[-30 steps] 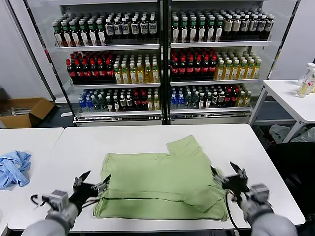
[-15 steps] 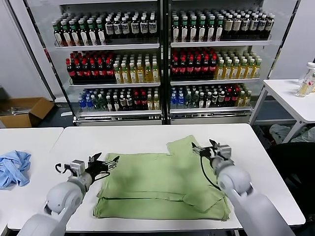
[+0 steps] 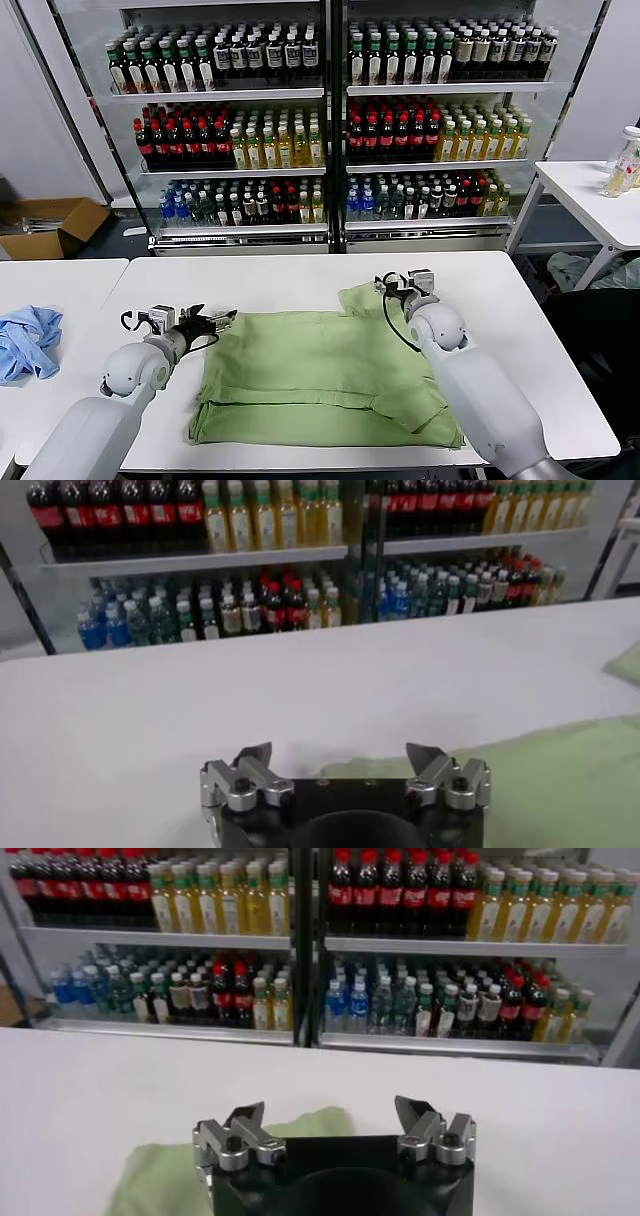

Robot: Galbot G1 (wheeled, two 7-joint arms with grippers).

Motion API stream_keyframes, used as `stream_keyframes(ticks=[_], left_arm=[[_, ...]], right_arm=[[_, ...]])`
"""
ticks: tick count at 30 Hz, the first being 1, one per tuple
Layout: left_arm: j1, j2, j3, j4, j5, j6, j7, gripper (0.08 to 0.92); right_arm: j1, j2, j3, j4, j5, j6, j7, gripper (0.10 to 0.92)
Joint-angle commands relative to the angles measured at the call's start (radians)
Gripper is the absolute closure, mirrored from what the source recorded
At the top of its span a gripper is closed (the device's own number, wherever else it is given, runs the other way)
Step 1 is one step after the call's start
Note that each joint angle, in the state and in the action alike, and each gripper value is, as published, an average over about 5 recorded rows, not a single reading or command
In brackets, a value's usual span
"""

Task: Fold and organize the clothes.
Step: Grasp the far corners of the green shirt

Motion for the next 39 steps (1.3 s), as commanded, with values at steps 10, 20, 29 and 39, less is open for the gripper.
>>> stream_keyframes(ticks=[10, 20, 29, 39], left_arm=[[-0.029, 0.002, 0.012, 0.103, 0.026, -0.014, 0.065, 0.193], [0.001, -0.002, 0.013, 0.086, 0.025, -0.037, 0.085, 0.458], [0.01, -0.018, 0.011, 0.076, 0.017, -0.06, 0.085, 0.718], [0.057, 0.044, -0.011, -0.056, -0.116, -0.146, 0.013, 0.917]], right_arm=[[0.068, 0.084, -0.017, -0.223, -0.018, 0.044, -0.006, 0.203], [0.059, 0.084, -0.016, -0.211, 0.02, 0.035, -0.012, 0.431], [0.052, 0.085, -0.015, -0.198, 0.001, 0.063, -0.028, 0.691], [-0.073, -0.047, 0.02, 0.168, 0.11, 0.059, -0.013, 0.904]])
